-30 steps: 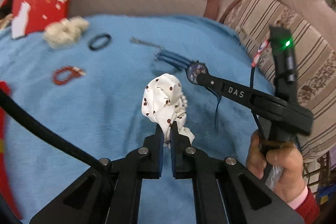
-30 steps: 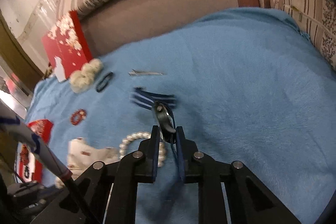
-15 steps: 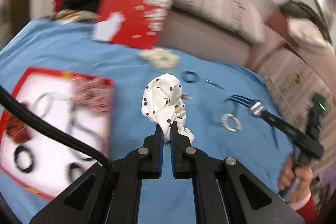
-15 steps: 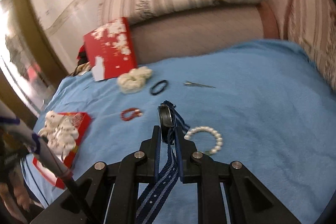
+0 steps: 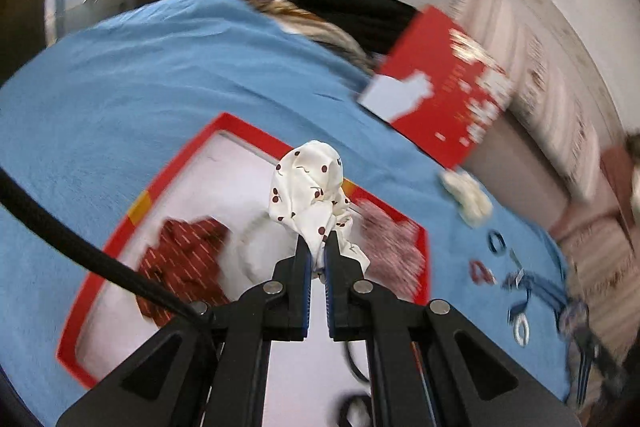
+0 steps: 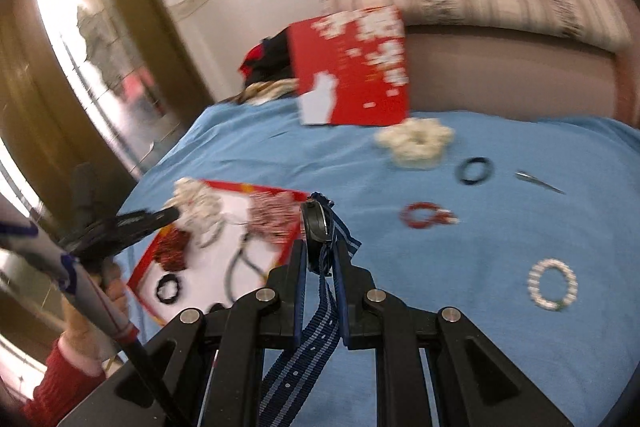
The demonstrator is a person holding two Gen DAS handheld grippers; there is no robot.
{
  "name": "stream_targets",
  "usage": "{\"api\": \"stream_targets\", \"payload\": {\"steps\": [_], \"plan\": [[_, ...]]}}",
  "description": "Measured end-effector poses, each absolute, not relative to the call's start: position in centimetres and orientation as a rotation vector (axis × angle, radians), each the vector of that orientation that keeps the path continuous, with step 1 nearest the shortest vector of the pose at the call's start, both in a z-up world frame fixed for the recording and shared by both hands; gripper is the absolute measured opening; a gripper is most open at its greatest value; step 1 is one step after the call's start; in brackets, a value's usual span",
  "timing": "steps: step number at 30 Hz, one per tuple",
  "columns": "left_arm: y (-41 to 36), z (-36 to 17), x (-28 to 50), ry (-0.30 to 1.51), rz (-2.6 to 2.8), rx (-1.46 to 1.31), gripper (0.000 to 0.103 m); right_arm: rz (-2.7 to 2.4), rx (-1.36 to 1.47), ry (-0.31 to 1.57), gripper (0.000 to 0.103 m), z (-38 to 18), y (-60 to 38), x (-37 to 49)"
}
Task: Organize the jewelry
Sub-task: 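Carry the scrunchie and watch into the tray and open both tools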
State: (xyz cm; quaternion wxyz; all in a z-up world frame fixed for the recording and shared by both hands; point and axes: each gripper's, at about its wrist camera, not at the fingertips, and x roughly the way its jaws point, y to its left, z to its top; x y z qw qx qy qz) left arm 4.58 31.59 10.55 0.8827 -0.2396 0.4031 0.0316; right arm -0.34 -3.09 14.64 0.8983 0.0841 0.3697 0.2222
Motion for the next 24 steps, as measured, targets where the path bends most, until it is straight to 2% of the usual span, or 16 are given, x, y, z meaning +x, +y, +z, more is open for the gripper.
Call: {"api": "stream_targets", "payload": {"steps": [5,15,18,24], "plan": [[35.2,7.3,7.3,0.882,0.091,-0.637,0.005,0.517,0.092,0.801,0.014,14.1,3.5,1.3],[39.5,4.4,9.0,0.91,0.097,-0.83,0.006,0.523,-0.179,0.847,0.014,10.9,15.4,3.8],[39.9,4.5,8.8,0.923,0.091,-0.836,0.008,0.512,-0.263,0.852,0.014,9.8,17.7,3.6],[40.7,6.3,7.6,0.893,0.037,-0.854,0.022,0.505,-0.487,0.813,0.014,7.9,21.4,1.3]]}}
